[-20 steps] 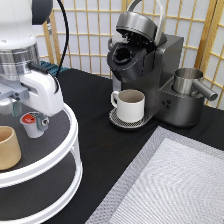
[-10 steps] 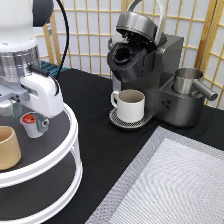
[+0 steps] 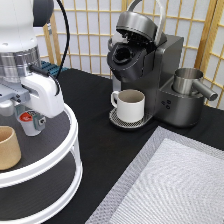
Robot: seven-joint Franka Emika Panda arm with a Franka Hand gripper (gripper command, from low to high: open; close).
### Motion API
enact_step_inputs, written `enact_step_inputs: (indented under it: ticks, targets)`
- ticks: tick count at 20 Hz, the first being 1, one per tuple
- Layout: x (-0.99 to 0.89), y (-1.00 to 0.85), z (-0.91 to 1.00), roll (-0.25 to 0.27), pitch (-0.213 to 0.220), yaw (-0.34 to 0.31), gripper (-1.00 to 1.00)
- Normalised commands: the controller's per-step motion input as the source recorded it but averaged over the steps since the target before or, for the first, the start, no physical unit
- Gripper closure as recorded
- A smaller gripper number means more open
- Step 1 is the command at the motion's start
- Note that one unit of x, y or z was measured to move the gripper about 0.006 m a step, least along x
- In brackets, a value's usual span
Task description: Make coffee
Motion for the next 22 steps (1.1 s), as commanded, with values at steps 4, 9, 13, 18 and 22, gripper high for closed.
enact_step_inputs:
  ticks: [4, 9, 13, 18, 22]
  targets:
    - [0.41, 0.05, 0.38, -0.025, 0.0, 0.015, 1.0]
    - [0.5, 0.23, 0.72, 0.074, 0.009, 0.099, 1.0]
    - [0.72, 0.37, 0.83, 0.149, 0.044, 0.058, 1.0]
    - [0.6, 0.33, 0.68, 0.203, 0.006, 0.034, 1.0]
    - [0.54, 0.29, 0.54, 0.249, 0.0, 0.026, 1.0]
